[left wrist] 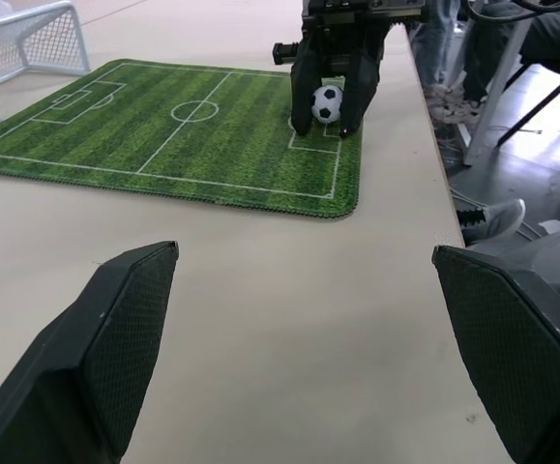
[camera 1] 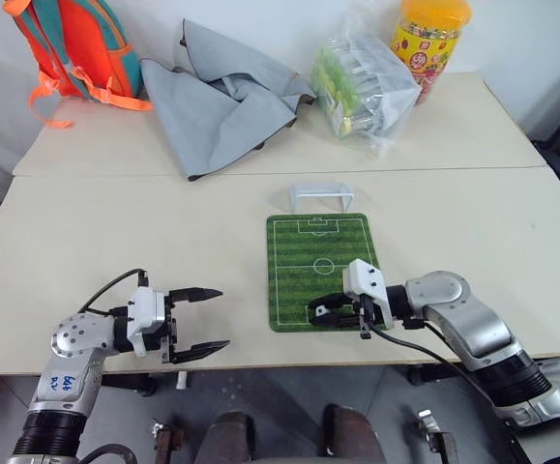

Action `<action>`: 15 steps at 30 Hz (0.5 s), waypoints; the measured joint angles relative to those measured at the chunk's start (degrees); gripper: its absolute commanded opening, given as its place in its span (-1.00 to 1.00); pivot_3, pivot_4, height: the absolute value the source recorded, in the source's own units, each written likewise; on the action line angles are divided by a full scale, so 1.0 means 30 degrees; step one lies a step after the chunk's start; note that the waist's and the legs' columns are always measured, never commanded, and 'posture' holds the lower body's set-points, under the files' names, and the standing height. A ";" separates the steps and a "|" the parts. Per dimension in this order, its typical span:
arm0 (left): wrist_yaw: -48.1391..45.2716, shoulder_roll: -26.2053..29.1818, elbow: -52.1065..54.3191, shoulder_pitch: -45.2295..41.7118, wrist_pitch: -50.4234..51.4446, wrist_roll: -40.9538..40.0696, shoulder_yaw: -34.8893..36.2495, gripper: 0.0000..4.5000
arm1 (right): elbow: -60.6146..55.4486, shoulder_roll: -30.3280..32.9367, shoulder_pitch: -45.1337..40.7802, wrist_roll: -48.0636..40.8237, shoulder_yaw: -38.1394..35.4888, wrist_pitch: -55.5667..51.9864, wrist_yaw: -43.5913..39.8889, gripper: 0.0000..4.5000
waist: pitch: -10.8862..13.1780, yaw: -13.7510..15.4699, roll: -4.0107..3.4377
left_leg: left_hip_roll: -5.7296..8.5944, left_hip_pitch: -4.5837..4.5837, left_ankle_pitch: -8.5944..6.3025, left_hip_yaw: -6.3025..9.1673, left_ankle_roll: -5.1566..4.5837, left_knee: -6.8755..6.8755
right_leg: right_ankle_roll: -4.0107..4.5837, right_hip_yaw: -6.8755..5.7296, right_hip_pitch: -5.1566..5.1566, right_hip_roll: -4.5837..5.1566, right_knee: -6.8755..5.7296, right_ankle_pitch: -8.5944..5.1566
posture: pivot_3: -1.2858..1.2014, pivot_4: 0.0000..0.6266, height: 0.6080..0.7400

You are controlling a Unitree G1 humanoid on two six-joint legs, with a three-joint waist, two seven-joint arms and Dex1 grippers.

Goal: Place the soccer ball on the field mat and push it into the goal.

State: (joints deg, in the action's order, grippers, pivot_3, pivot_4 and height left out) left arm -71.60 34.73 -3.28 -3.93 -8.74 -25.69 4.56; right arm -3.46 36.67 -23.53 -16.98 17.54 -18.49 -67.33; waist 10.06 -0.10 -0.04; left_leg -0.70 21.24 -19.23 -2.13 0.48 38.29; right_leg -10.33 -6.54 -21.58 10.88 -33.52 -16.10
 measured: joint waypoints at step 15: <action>0.0494 0.0002 0.0128 -0.0298 0.0180 0.0000 0.0022 1.00 | 0.0691 -0.0139 0.0066 0.0377 -0.0044 0.1008 -0.0365 -0.62 | 0.0000 -0.0003 -0.0001 | -0.0008 -0.0003 -0.0004 -0.0002 0.0009 0.0000 | 0.0001 0.0001 0.0000 -0.0012 0.0000 0.0000 | 0.03 -0.52 1.00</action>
State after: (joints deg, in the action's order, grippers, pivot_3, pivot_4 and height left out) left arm -70.12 34.73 -2.90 -4.83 -8.20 -25.69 4.62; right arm -1.39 36.25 -23.33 -15.85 17.41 -15.46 -68.43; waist 10.06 -0.11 -0.04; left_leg -0.73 21.23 -19.24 -2.14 0.50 38.29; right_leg -10.33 -6.54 -21.58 10.85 -33.52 -16.09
